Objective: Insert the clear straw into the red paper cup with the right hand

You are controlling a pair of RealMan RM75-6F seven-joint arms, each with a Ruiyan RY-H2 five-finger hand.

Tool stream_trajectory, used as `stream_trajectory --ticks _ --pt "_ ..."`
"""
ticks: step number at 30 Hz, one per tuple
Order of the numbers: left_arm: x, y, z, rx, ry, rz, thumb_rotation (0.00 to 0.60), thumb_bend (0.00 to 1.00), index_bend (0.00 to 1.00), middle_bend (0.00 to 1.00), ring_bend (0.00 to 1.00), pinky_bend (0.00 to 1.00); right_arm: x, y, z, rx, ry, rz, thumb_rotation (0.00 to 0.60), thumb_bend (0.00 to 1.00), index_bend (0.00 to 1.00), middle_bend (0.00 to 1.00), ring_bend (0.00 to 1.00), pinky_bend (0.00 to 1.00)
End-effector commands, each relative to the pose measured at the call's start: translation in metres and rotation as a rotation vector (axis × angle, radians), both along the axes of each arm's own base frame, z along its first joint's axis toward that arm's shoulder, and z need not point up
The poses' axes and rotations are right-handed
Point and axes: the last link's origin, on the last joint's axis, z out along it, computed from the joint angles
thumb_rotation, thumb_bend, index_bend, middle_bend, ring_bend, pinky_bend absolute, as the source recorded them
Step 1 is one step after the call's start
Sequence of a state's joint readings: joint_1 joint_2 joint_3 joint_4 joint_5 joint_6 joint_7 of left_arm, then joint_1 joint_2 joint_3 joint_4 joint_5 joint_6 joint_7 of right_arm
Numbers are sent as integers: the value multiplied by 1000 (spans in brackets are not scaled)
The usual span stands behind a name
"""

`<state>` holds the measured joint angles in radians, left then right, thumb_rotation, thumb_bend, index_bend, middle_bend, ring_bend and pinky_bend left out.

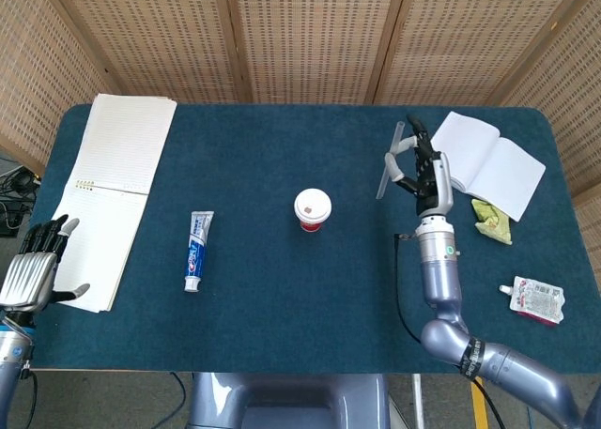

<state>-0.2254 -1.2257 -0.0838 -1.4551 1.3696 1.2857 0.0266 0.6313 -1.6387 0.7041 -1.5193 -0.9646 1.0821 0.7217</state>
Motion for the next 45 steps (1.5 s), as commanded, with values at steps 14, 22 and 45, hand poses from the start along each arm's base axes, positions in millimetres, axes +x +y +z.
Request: stream_trajectory --ticks 14,22,45 --pt "-2 3 -5 -29 14 23 600 130 0 0 0 0 14 -17 -44 -5 -72 -13 600 550 634 183 0 0" --pt "-6 4 -2 -20 12 44 600 130 0 0 0 0 30 -11 -64 46 -82 9 600 550 628 183 0 0" --pt "-4 4 1 -18 9 43 600 130 0 0 0 0 51 -9 -99 100 -63 31 600 546 628 183 0 0"
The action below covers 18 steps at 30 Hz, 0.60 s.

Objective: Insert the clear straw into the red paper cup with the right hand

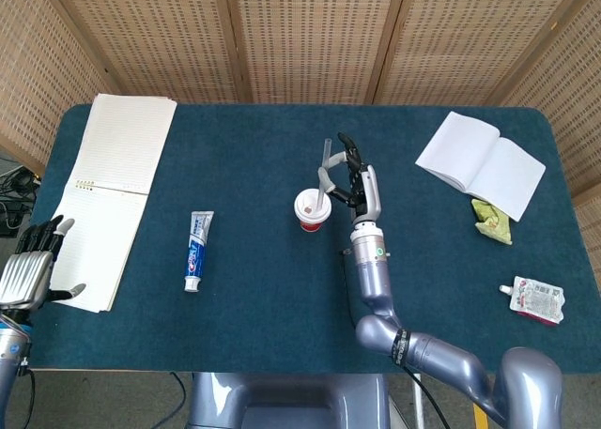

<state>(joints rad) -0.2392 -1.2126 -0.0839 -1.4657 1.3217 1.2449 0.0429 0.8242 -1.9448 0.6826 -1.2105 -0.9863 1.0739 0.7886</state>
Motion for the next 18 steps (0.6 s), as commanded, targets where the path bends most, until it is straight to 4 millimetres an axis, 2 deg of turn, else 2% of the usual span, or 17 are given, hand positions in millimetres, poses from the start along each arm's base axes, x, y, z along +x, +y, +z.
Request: stream_trajectory --ticks 1,9,18 --pt "1 0 0 0 0 -3 600 130 0 0 0 0 2 0 -2 6 0 3 600 546 628 183 0 0" --pt "4 -2 -4 -10 9 -20 600 130 0 0 0 0 5 -3 -7 21 8 0 600 540 629 180 0 0" --pt "4 -1 -7 -21 16 -18 600 130 0 0 0 0 -3 -8 -2 5 0 -21 600 539 630 180 0 0"
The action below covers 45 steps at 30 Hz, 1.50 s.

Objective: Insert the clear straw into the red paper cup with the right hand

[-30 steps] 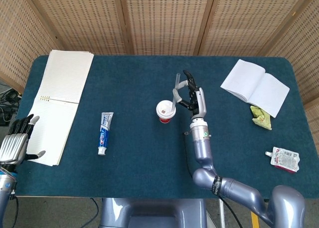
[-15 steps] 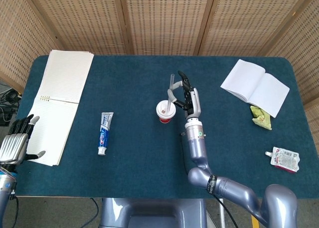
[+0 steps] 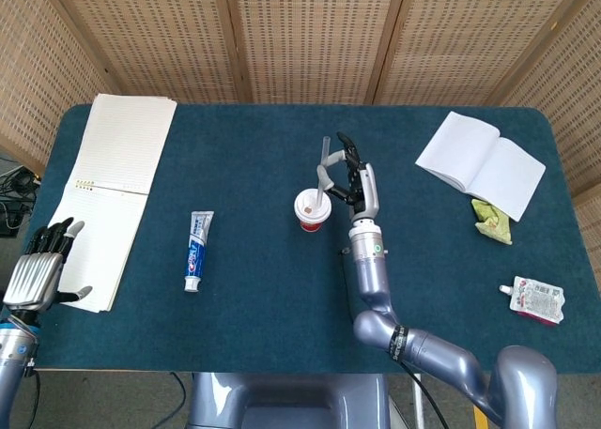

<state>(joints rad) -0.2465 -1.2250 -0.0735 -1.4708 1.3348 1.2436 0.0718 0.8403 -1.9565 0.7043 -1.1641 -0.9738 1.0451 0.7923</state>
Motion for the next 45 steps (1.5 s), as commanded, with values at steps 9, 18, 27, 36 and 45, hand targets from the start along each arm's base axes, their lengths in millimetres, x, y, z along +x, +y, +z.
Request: stream_trajectory --ticks 9,18,27,36,45 --pt "0 -1 3 8 -2 2 600 130 0 0 0 0 3 1 -7 15 -12 7 600 539 630 180 0 0" --pt "-2 0 3 9 0 7 600 130 0 0 0 0 0 -3 -11 21 -10 2 600 537 631 180 0 0" --pt "-4 1 2 3 3 18 600 130 0 0 0 0 2 -2 -14 35 -19 6 600 537 631 180 0 0" --pt "-4 2 1 -5 2 20 600 130 0 0 0 0 3 -4 -16 33 -14 4 600 538 631 180 0 0" --pt "-5 2 1 -4 2 26 600 130 0 0 0 0 4 -4 -20 46 -20 4 600 537 631 180 0 0"
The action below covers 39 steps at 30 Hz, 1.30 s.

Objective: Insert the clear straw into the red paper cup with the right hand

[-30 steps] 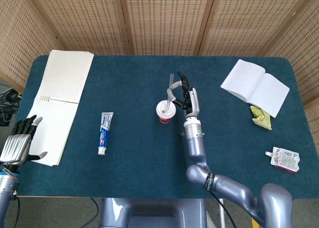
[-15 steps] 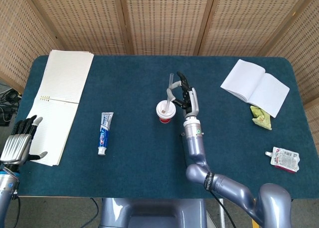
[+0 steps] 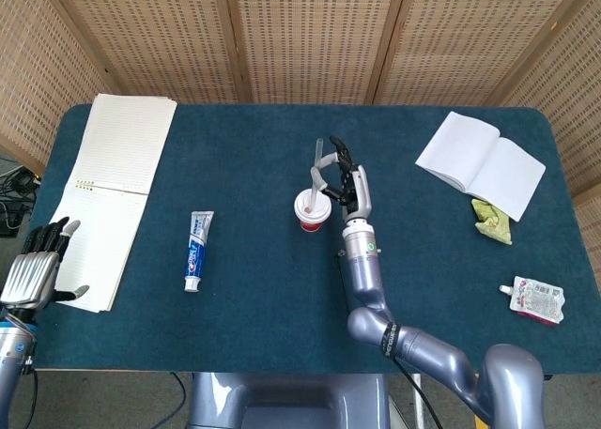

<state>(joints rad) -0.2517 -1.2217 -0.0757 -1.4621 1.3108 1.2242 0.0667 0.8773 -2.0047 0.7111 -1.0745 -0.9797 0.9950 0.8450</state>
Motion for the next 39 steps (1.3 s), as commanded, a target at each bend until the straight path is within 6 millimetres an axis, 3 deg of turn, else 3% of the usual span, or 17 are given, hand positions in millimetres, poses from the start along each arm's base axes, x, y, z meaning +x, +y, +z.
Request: stream_trajectory --ticks 1,9,17,25,31,39 --pt "0 0 0 -3 1 1 600 130 0 0 0 0 -1 0 -1 3 1 -1 600 537 631 180 0 0" --pt "0 0 -1 -7 1 5 600 130 0 0 0 0 -4 0 -5 14 0 -12 600 534 611 173 0 0" --pt "0 1 -1 -9 2 5 600 130 0 0 0 0 -5 3 -8 26 3 9 600 476 482 118 0 0" --pt "2 0 -1 -8 0 -1 600 130 0 0 0 0 -6 6 -5 12 -1 16 600 475 465 108 0 0" --pt "2 -1 1 -4 -3 -4 600 130 0 0 0 0 -4 8 1 -5 2 29 600 475 455 103 0 0" --pt "3 -2 3 5 -12 -8 600 130 0 0 0 0 -15 12 24 -57 52 49 600 463 445 80 0 0"
